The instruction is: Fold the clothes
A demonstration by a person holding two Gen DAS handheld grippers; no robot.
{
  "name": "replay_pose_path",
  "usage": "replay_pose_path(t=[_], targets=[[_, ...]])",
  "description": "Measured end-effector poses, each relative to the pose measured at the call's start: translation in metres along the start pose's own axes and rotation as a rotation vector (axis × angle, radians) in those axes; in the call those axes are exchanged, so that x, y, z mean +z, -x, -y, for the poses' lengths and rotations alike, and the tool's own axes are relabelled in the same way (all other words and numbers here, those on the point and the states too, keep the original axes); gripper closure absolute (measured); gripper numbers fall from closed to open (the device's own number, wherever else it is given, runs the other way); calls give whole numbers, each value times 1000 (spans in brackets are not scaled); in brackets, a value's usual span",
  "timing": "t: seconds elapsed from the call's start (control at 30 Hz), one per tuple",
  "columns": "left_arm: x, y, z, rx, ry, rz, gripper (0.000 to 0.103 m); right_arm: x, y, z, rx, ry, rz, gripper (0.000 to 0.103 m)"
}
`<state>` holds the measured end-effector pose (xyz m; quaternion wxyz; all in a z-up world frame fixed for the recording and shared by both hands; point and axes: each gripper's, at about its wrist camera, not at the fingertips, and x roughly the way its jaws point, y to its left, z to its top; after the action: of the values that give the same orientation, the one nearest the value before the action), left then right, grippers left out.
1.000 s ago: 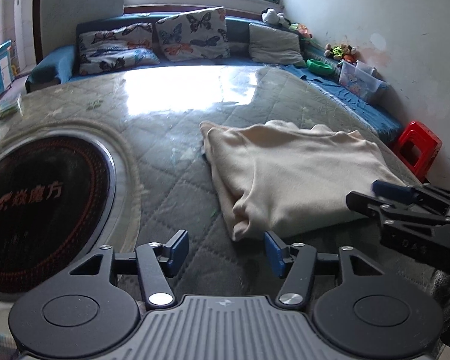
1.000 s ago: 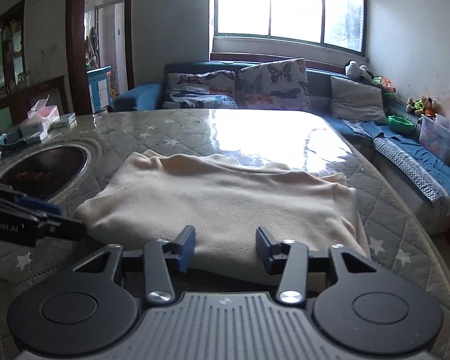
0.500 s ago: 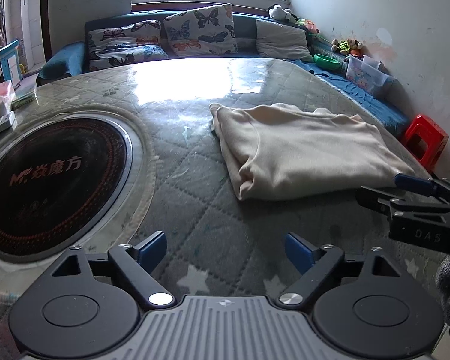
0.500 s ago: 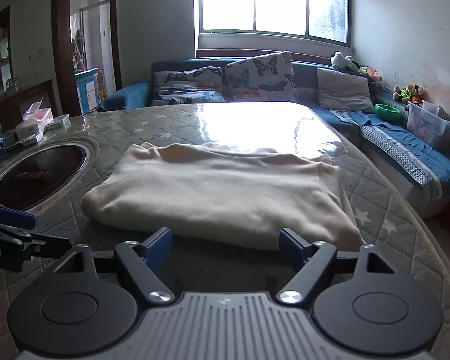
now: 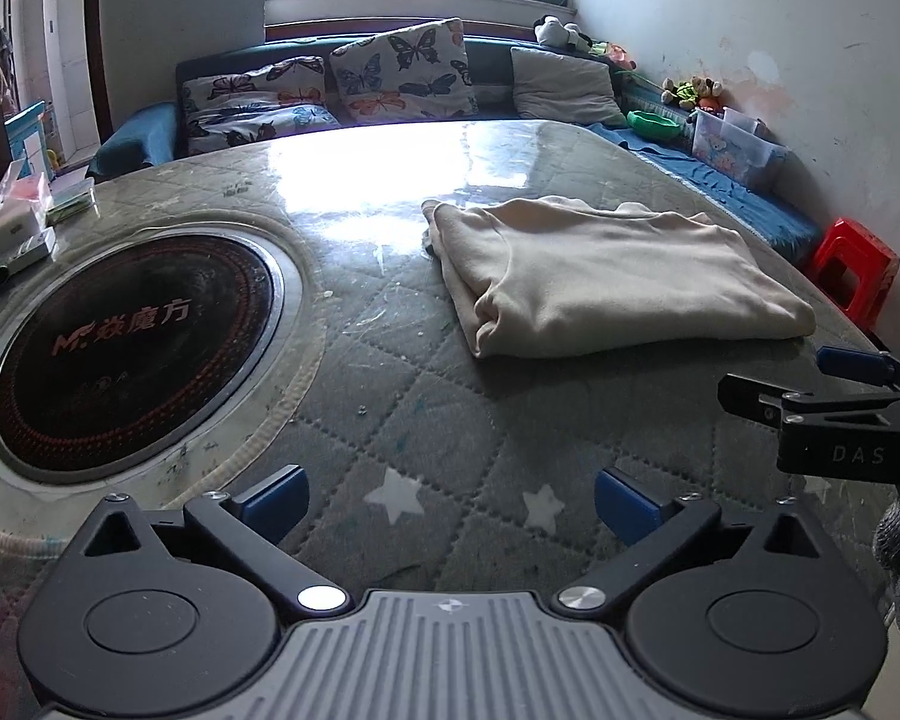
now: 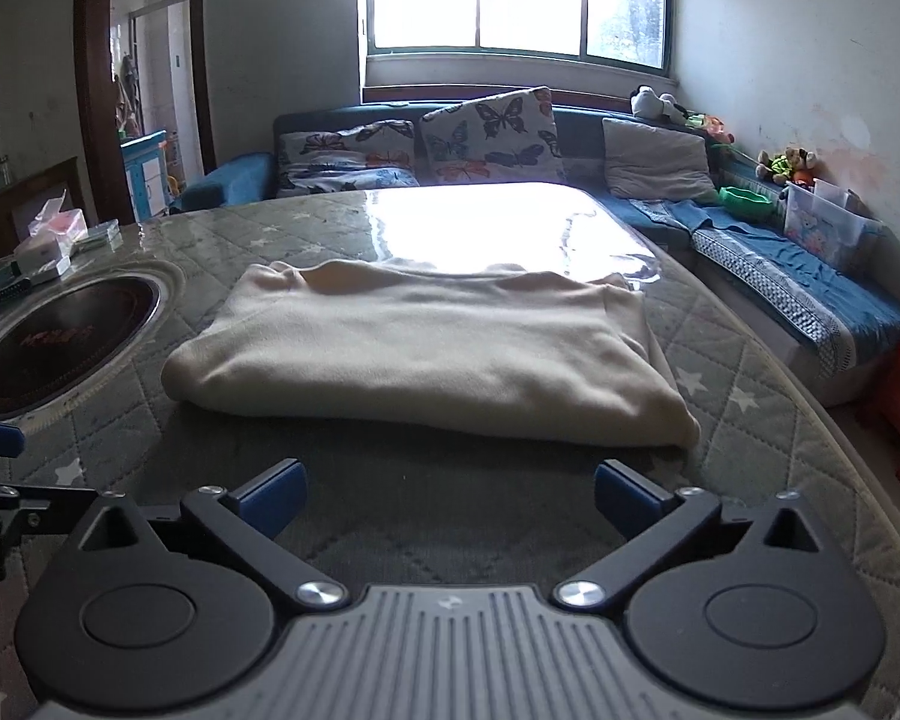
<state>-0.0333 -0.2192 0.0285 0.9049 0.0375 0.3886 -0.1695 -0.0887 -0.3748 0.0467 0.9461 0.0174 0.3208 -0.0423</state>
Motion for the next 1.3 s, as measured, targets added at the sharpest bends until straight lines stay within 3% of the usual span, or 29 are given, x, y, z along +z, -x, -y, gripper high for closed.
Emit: replay_pose_path(t=[0.37, 1.3], targets=[[-13, 6, 0, 24, 17, -3, 0, -12, 3, -3, -43, 11, -37, 0], [-34, 19, 16, 10, -13, 6, 0, -23, 20, -5, -35, -22, -35, 0]])
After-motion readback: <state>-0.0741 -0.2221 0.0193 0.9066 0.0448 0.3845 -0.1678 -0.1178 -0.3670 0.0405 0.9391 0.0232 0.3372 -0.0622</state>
